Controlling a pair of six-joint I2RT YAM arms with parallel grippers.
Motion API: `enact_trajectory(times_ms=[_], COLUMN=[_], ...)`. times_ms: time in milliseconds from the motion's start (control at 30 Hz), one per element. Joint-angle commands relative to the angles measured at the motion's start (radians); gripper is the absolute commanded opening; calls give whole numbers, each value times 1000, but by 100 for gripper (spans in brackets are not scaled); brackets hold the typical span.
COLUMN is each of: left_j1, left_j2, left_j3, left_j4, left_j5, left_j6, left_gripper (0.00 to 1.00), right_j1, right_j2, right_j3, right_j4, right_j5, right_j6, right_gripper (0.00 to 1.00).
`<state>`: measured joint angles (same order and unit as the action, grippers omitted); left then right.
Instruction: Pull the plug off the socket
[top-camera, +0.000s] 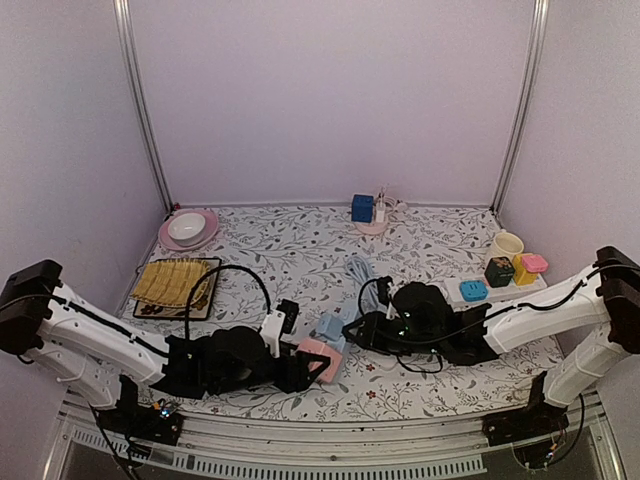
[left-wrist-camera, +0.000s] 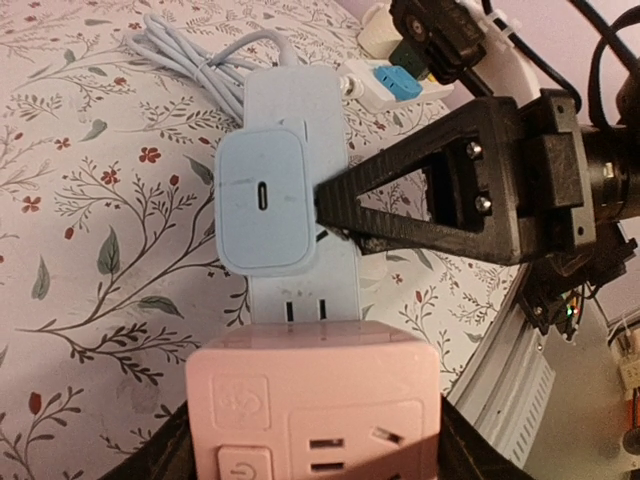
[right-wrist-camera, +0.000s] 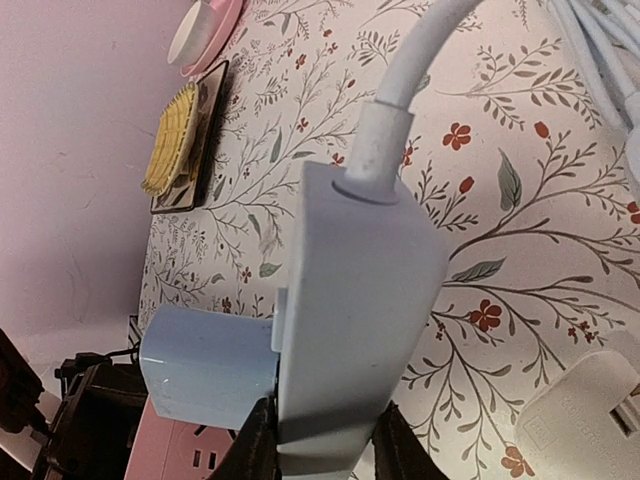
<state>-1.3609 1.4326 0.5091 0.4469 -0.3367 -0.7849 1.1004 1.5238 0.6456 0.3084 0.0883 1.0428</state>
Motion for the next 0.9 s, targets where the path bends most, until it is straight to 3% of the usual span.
enact_trajectory(times_ms=[0,333,733,867], left_j1=[-27,-27,-30,-34], left_j2=[-99,-213,-209,-214], left_j3=[-2,-129,-13,-14], left_j4=[165,271,12,32], left_j5=[-23,-50,-133,-96], left_j6=[42,41,112,135], left_gripper=[32,33,33,33], right_j1=[-1,-1,16,16], right_j2=[-30,-12,-46,-47], right_j3=[-6,0,26,23], right_j4=[-139,-137,-238,-238], right_j5=[140,123,223,225], right_j6=[-102,-86,-118,-114], right_gripper=[4,3,3,3])
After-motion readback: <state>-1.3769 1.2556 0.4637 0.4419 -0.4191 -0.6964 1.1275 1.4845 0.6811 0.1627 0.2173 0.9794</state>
